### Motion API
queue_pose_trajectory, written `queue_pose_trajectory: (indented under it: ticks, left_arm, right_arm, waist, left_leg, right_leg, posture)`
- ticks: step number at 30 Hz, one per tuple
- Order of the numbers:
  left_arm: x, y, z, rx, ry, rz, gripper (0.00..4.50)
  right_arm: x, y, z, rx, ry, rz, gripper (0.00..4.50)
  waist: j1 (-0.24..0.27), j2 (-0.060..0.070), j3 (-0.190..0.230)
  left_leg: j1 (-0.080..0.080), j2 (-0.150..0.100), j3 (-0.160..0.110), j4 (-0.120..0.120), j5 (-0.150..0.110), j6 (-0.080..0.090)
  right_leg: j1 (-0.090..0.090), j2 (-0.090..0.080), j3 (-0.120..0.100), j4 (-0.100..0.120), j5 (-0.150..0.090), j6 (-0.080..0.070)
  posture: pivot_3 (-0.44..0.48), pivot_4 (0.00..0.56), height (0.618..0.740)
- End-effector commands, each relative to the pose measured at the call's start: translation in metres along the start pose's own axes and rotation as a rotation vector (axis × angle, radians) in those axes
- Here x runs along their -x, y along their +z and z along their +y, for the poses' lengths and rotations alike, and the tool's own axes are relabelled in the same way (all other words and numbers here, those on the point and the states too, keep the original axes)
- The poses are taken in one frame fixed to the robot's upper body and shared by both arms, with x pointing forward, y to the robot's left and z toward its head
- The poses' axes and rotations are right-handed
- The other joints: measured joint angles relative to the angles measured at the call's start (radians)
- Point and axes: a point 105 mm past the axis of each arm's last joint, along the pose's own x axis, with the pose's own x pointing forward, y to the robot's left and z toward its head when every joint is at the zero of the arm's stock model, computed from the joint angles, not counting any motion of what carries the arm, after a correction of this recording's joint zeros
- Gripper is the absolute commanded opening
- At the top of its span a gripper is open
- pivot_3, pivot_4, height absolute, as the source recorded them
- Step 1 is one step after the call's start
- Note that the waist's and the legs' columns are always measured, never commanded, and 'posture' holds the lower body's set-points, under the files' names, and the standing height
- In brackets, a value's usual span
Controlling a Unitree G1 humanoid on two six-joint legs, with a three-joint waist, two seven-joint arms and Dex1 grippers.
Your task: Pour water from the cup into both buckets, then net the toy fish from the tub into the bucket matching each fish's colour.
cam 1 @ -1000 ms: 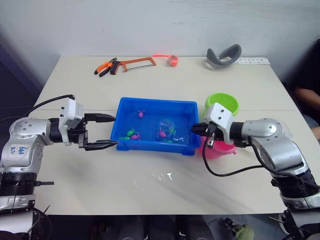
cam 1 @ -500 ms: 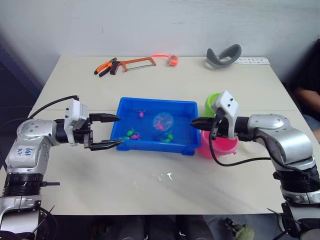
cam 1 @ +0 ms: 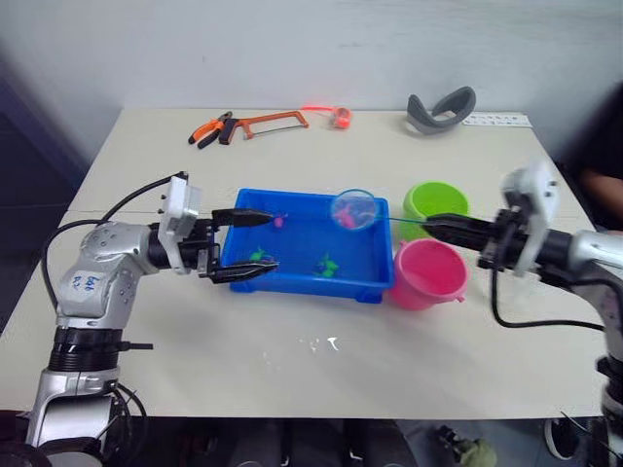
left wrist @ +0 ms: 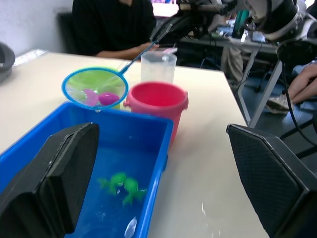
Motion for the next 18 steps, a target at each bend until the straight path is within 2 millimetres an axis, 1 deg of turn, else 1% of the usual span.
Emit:
queue_pose_trajectory:
  ticks: [1,3,6,8,13,18]
  left_arm:
    - [-0.012,0.011,-0.004,-0.043,-0.043,-0.038,4.47]
    - [-0.018,0.011,-0.005,-0.044,-0.058,-0.046,4.47]
    - [-0.024,0.010,-0.006,-0.039,-0.074,-0.061,4.47]
    - [-0.026,0.008,-0.007,-0.036,-0.077,-0.065,4.47]
    - [-0.029,0.005,-0.009,-0.034,-0.083,-0.066,4.47]
    - [-0.029,0.003,-0.009,-0.033,-0.078,-0.068,4.47]
  right_arm:
    - [0.029,0.010,0.006,0.087,-0.045,-0.051,0.00]
    - [0.045,0.000,0.004,0.114,-0.102,-0.032,0.00]
    - [0.071,-0.023,-0.002,0.211,-0.212,0.038,0.00]
    - [0.081,-0.029,-0.003,0.272,-0.266,0.029,0.00]
    - [0.089,-0.044,-0.005,0.483,-0.311,0.074,0.00]
    - [0.094,-0.052,-0.009,0.692,-0.319,0.126,0.00]
  waist:
    - [0.006,0.000,0.000]
    - [0.008,0.000,0.000]
    - [0.010,0.000,0.000]
    - [0.009,0.000,0.000]
    - [0.006,0.000,0.000]
    - [0.007,0.000,0.000]
  left_leg:
    - [0.000,0.000,0.000,0.000,0.000,0.000]
    - [0.001,0.000,0.001,0.000,0.000,0.000]
    - [0.002,-0.001,0.002,0.000,0.001,0.001]
    - [0.002,-0.001,0.002,0.000,0.001,0.001]
    - [0.004,-0.001,0.004,0.000,0.002,0.001]
    - [0.004,-0.001,0.003,0.000,0.002,0.001]
  right_leg:
    - [0.000,0.000,0.000,0.000,0.000,0.000]
    - [0.001,0.001,0.001,0.000,0.000,0.000]
    - [0.001,0.003,0.002,0.000,0.000,0.001]
    - [0.001,0.004,0.002,0.000,0.001,0.001]
    - [0.002,0.004,0.003,0.001,0.001,0.002]
    - [0.002,0.004,0.004,0.001,0.001,0.002]
  posture:
    - [0.000,0.150,0.740]
    - [0.000,0.150,0.740]
    - [0.000,0.150,0.740]
    - [0.000,0.150,0.740]
    - [0.000,0.150,0.740]
    - [0.000,0.150,0.740]
